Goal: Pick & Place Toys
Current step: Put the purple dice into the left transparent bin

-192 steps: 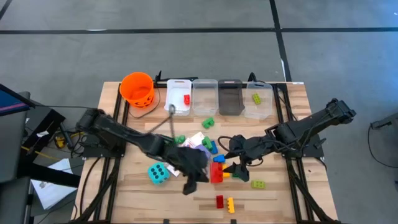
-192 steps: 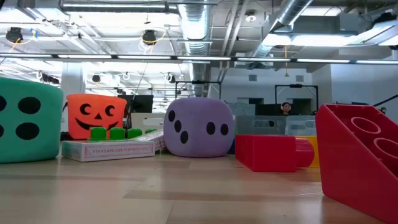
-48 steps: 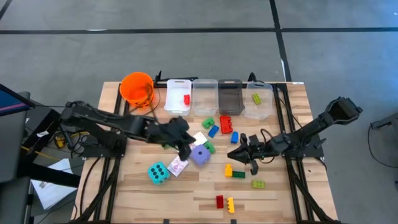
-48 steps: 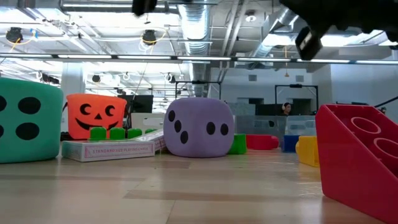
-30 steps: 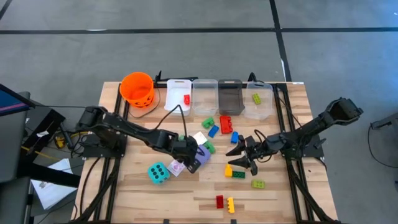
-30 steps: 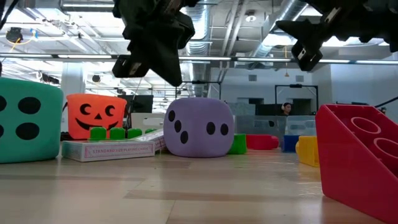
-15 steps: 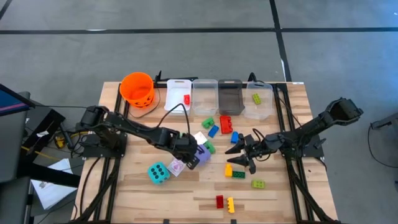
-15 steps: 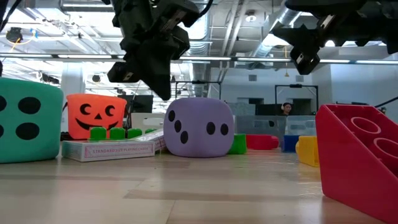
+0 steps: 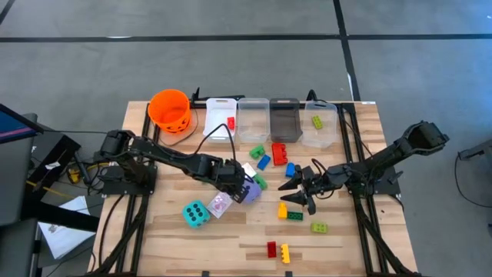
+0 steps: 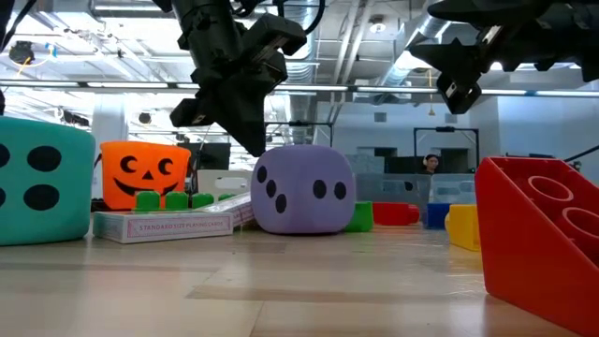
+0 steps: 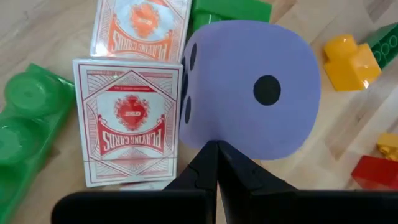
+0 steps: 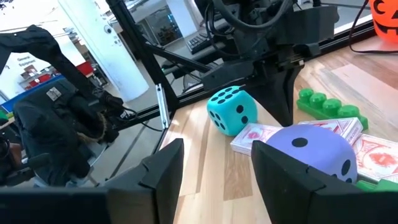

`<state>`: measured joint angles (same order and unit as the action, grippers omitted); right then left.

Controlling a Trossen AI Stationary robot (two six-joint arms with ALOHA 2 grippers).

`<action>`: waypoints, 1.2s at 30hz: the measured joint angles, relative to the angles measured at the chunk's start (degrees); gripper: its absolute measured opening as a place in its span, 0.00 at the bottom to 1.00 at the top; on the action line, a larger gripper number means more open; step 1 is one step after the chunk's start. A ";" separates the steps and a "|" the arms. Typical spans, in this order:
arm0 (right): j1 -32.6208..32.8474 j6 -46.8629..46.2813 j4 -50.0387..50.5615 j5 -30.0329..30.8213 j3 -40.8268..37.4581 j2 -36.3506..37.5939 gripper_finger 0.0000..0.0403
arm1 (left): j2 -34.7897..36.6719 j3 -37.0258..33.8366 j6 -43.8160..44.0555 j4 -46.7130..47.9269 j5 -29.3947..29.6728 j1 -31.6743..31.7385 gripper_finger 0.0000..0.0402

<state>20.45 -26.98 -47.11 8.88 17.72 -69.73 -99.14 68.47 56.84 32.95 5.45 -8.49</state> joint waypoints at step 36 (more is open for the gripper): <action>-1.85 0.00 0.20 -0.05 0.00 0.00 0.46 | -4.45 0.00 -1.99 -4.62 -3.14 2.03 0.00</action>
<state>18.60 -26.99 -46.92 8.84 17.72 -69.73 -103.59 68.47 54.85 28.33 2.30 -6.46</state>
